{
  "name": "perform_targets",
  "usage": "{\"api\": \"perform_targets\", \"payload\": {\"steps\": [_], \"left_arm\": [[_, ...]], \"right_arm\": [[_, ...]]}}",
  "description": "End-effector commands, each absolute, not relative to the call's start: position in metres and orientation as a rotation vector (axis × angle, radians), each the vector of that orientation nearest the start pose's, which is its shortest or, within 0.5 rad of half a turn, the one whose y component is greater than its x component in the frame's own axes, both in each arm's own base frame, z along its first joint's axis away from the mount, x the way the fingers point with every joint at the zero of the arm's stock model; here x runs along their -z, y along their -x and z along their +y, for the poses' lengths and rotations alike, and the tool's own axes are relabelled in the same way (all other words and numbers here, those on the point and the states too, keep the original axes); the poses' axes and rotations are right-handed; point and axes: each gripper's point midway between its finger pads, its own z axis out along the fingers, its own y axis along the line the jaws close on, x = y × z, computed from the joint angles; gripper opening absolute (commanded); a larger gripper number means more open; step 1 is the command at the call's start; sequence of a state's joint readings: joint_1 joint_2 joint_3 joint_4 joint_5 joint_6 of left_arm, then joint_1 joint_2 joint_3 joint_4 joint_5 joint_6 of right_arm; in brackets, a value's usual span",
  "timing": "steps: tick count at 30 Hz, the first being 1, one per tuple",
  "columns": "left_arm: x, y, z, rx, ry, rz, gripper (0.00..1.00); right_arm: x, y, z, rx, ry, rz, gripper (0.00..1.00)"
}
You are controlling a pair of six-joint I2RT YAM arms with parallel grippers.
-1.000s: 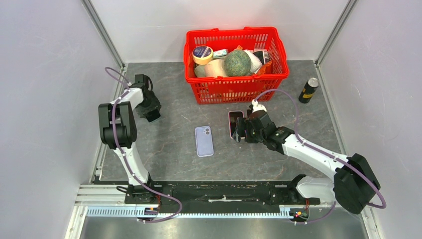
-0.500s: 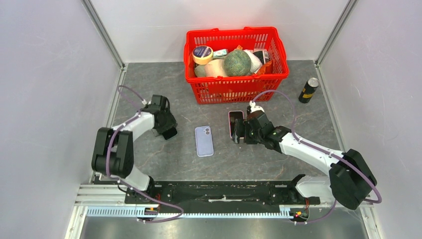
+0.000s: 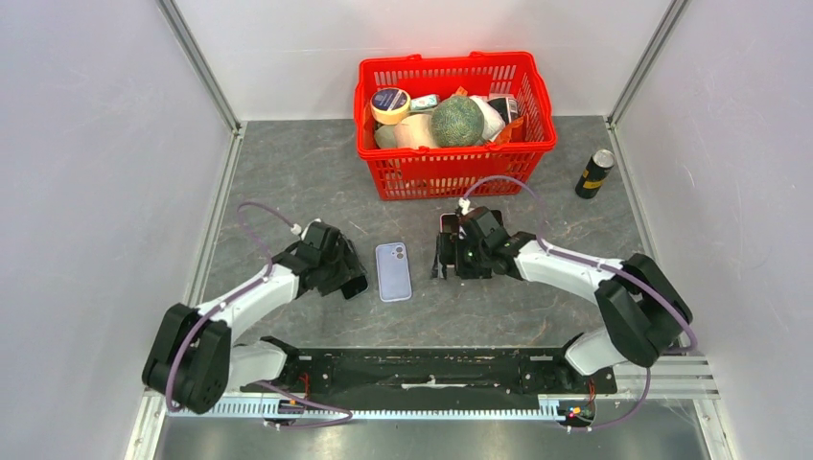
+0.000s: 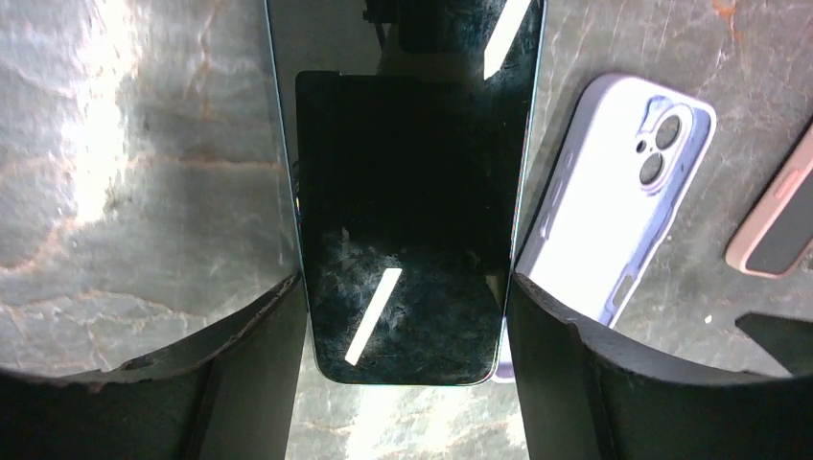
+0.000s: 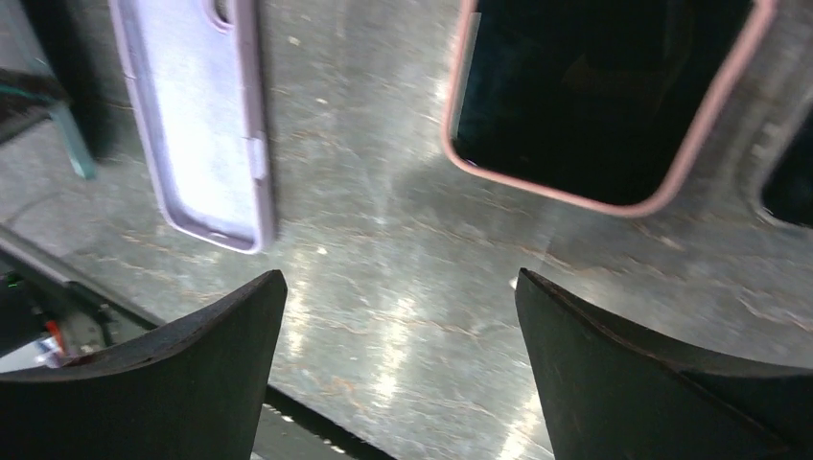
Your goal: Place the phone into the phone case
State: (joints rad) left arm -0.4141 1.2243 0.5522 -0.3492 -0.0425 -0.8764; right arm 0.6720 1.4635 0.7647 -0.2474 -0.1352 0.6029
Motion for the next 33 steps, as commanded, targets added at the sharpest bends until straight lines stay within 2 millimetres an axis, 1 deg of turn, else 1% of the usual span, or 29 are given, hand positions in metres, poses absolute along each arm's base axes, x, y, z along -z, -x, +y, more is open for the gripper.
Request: {"api": "perform_targets", "payload": {"steps": [1, 4, 6, 8, 10, 12, 15, 19, 24, 29, 33], "left_arm": [[-0.021, -0.204, -0.135, 0.485, 0.708, 2.628, 0.38], [-0.022, -0.195, -0.137, 0.516, 0.699, 2.627, 0.38], [-0.023, -0.19, -0.138, 0.548, 0.701, 2.621, 0.38], [-0.026, -0.187, -0.139, 0.58, 0.698, 2.608, 0.38], [-0.027, -0.183, -0.139, 0.598, 0.69, 2.604, 0.38], [-0.027, -0.18, -0.141, 0.62, 0.684, 2.605, 0.38], [-0.028, -0.176, -0.143, 0.648, 0.68, 2.604, 0.38], [-0.029, -0.173, -0.141, 0.652, 0.671, 2.6, 0.38], [-0.031, -0.17, -0.141, 0.655, 0.661, 2.602, 0.38], [-0.035, -0.168, -0.139, 0.655, 0.651, 2.594, 0.37], [-0.037, -0.166, -0.139, 0.659, 0.643, 2.594, 0.37]], "right_arm": [[-0.086, -0.256, 0.292, -0.88, 0.163, 2.561, 0.95], [-0.102, -0.269, 0.317, -0.995, 0.147, 2.538, 0.91], [-0.107, -0.278, 0.331, -1.038, 0.142, 2.531, 0.87], [-0.106, -0.283, 0.345, -1.064, 0.152, 2.539, 0.83], [-0.105, -0.282, 0.361, -1.093, 0.18, 2.549, 0.79], [-0.102, -0.277, 0.377, -1.102, 0.221, 2.558, 0.77], [-0.096, -0.266, 0.399, -1.117, 0.273, 2.573, 0.76], [-0.09, -0.254, 0.423, -1.138, 0.327, 2.585, 0.74], [-0.082, -0.243, 0.443, -1.13, 0.381, 2.601, 0.73], [-0.071, -0.234, 0.454, -1.139, 0.394, 2.625, 0.69], [-0.062, -0.227, 0.463, -1.154, 0.401, 2.644, 0.64]]}}
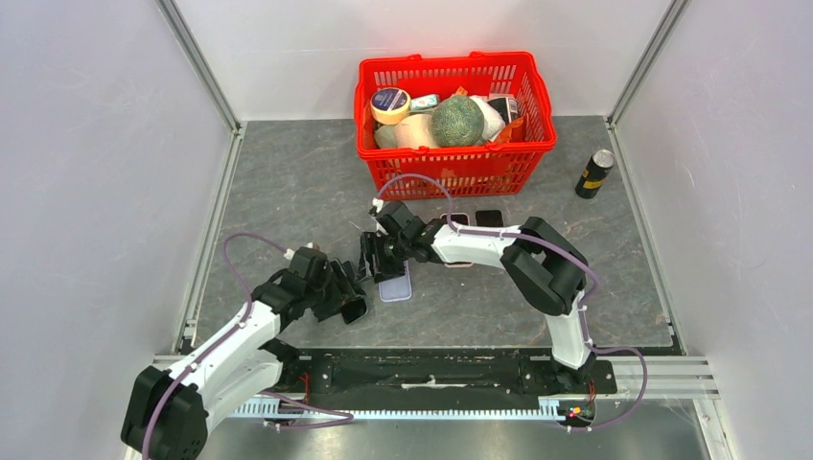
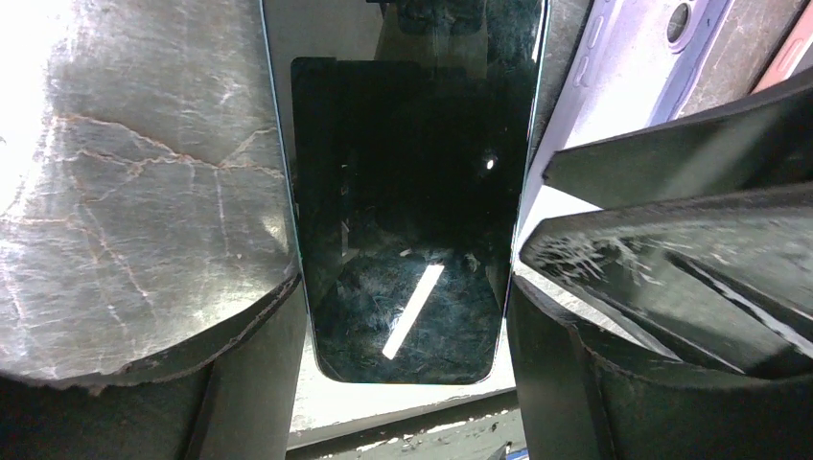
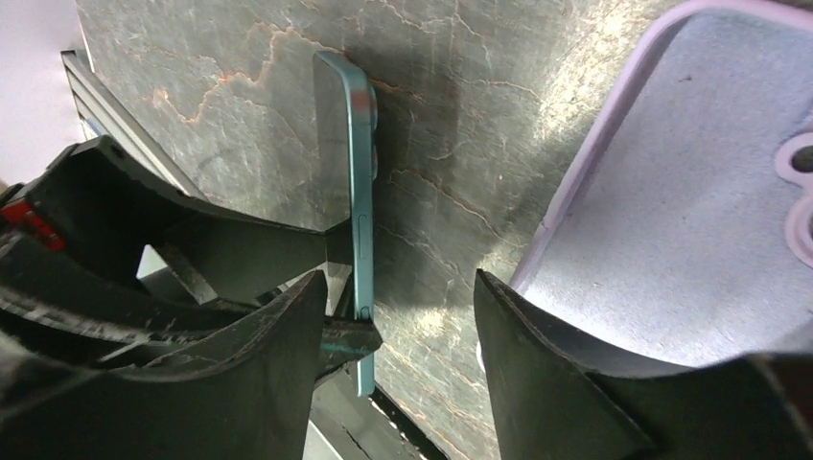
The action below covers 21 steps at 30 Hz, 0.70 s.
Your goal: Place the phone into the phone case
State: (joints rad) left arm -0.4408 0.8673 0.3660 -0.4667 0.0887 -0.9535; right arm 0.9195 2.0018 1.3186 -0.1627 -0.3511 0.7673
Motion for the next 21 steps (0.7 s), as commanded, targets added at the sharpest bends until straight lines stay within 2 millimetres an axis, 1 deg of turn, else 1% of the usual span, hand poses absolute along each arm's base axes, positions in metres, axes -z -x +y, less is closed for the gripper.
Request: {"api": "perform_targets", "payload": {"steps": [1, 6, 10, 14, 17, 18, 21], "left_arm": [[-0.037, -0.166, -0.138, 0.66, 0.641, 2.592, 0.37], [-0.037, -0.163, -0.139, 0.664, 0.621, 2.601, 0.37], [-0.039, -0.164, -0.14, 0.671, 0.601, 2.602, 0.37], [-0.044, -0.165, -0.143, 0.696, 0.578, 2.596, 0.38], [-0.05, -0.165, -0.145, 0.716, 0.561, 2.587, 0.4], [-0.056, -0.166, -0.147, 0.735, 0.543, 2.58, 0.44], [-0.061, -0.166, -0.147, 0.736, 0.527, 2.578, 0.48]], "right_arm": [[-0.06, -0.225, 0.465, -1.16, 0.4, 2.649, 0.63], [-0.056, -0.218, 0.474, -1.196, 0.409, 2.652, 0.6], [-0.052, -0.21, 0.48, -1.229, 0.41, 2.67, 0.55], [-0.05, -0.204, 0.485, -1.296, 0.394, 2.672, 0.47], [-0.053, -0.202, 0.49, -1.36, 0.387, 2.654, 0.41], [-0.052, -0.2, 0.491, -1.382, 0.384, 2.655, 0.36], [-0.054, -0.197, 0.491, -1.409, 0.38, 2.654, 0.27]]}}
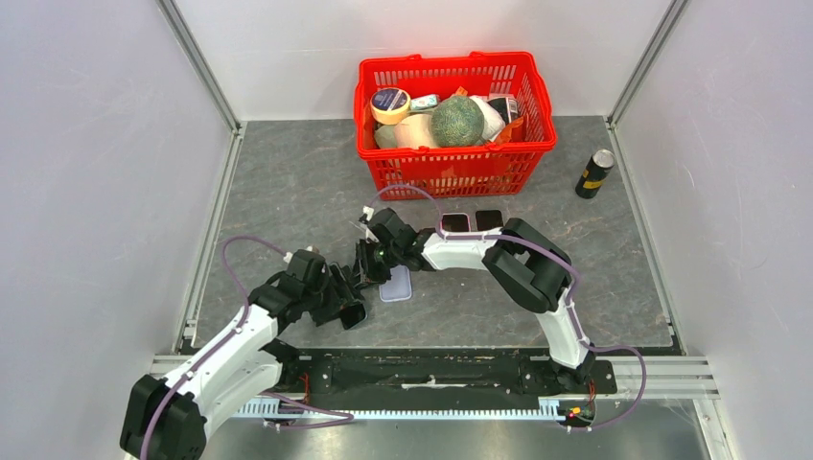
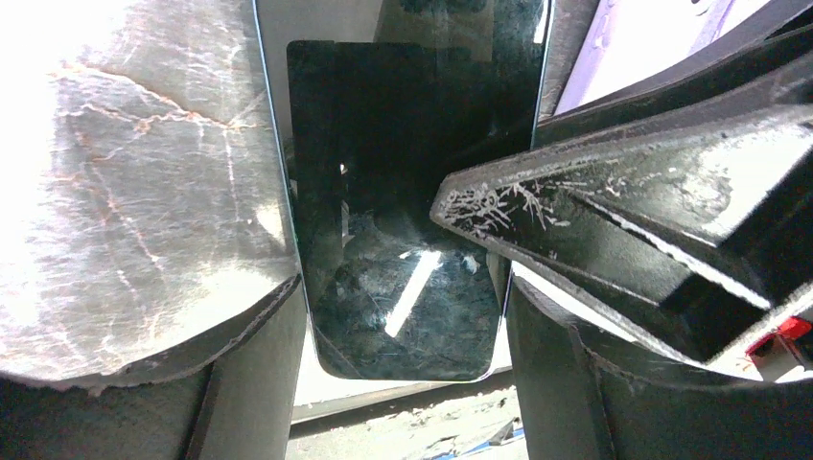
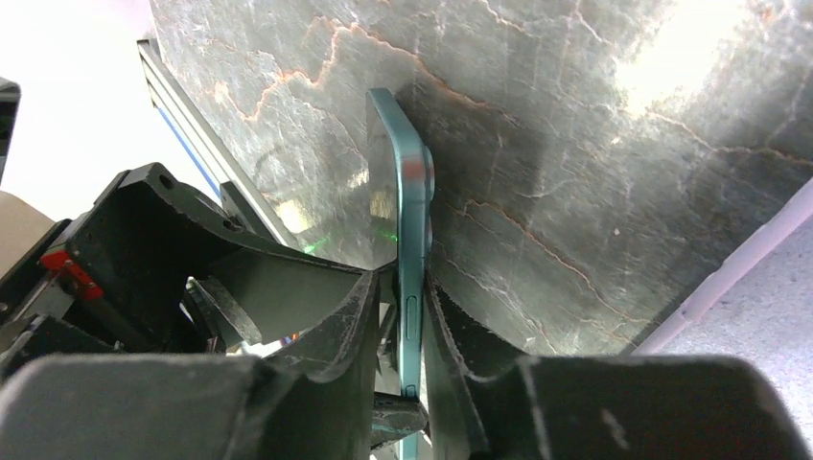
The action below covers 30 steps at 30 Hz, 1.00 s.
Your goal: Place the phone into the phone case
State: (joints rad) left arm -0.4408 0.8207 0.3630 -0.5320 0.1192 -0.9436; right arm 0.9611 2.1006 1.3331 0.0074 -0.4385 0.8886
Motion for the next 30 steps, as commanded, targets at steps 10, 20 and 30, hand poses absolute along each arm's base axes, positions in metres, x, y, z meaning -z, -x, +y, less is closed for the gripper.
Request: {"api": "perform_targets", "payload": {"steps": [10, 20, 30], "left_arm": [[-0.096, -0.165, -0.168, 0.911, 0.419, 2.543, 0.81], [-0.156, -0.17, -0.194, 1.102, 0.221, 2.455, 0.89], [-0.144, -0.218, -0.17, 0.756, 0.357, 2.466, 0.57]], "right_arm": [[-0.071, -0.208, 0.472, -1.356, 0.31, 2.602, 0.0], [-0.111, -0.241, 0.418, -1.334, 0.154, 2.501, 0.0], [-0.117, -0.278, 0.356, -1.204, 0.019, 2.468, 0.0]]}}
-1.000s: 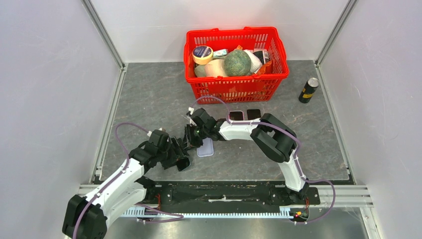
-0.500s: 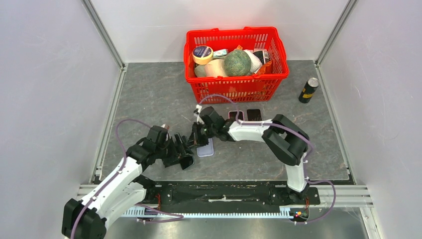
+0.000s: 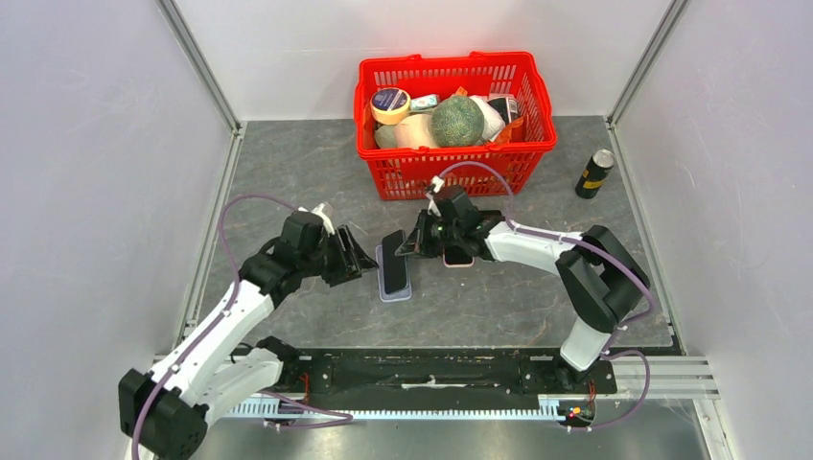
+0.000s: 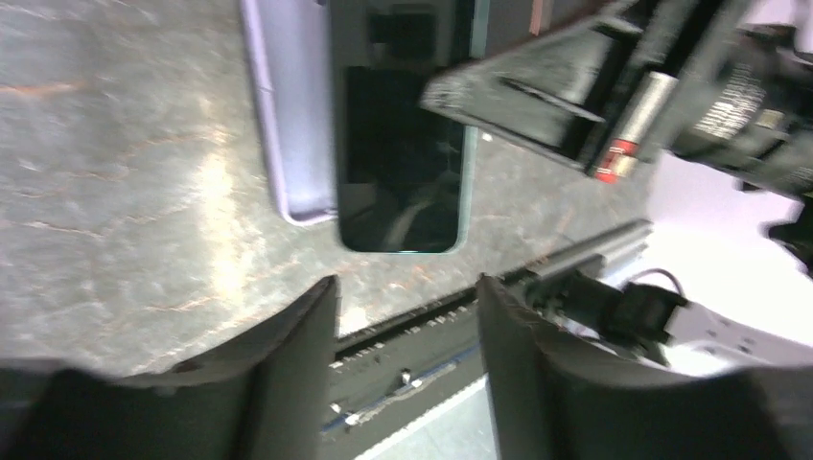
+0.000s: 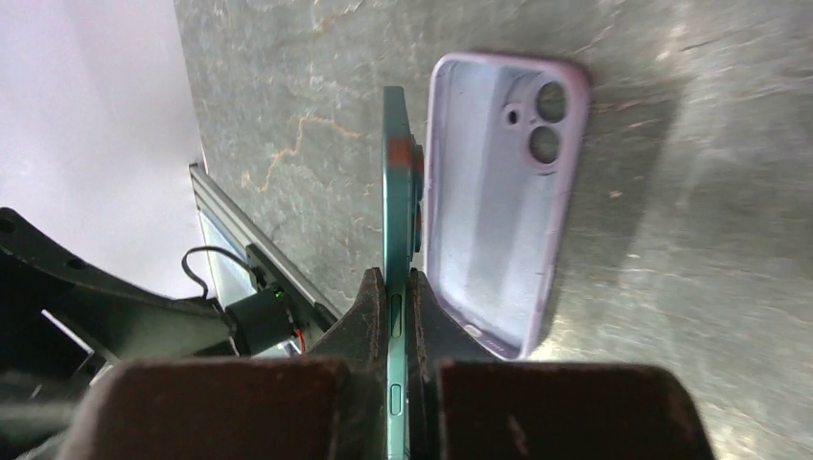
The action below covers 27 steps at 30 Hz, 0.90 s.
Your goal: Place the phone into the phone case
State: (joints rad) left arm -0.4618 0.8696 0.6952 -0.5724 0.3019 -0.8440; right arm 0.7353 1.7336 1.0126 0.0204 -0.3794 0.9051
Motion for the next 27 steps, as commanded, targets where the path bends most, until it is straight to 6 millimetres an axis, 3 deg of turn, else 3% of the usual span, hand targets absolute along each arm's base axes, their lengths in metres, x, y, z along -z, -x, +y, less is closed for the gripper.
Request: {"api": "perform_targets", "payload": {"steps": [1, 4, 11, 18, 27], "left_arm": [[-0.136, -0.225, -0.168, 0.71, 0.385, 2.476, 0.51], [-0.116, -0.245, -0.163, 0.598, 0.441, 2.481, 0.34], [-0.065, -0.272, -0.167, 0.492, 0.494, 2.539, 0.16], [-0.036, -0.276, -0.182, 0.528, 0.48, 2.604, 0.1], [-0.021, -0.261, -0.208, 0.56, 0.394, 2.677, 0.06]], "right_arm": [[-0.117, -0.281, 0.354, -1.198, 0.019, 2.464, 0.0], [-0.115, -0.284, 0.353, -1.178, 0.046, 2.469, 0.0], [-0.099, -0.287, 0.357, -1.171, 0.056, 2.485, 0.0], [-0.082, -0.289, 0.357, -1.143, 0.051, 2.511, 0.0], [-0.062, -0.287, 0.359, -1.144, 0.032, 2.555, 0.0]]}}
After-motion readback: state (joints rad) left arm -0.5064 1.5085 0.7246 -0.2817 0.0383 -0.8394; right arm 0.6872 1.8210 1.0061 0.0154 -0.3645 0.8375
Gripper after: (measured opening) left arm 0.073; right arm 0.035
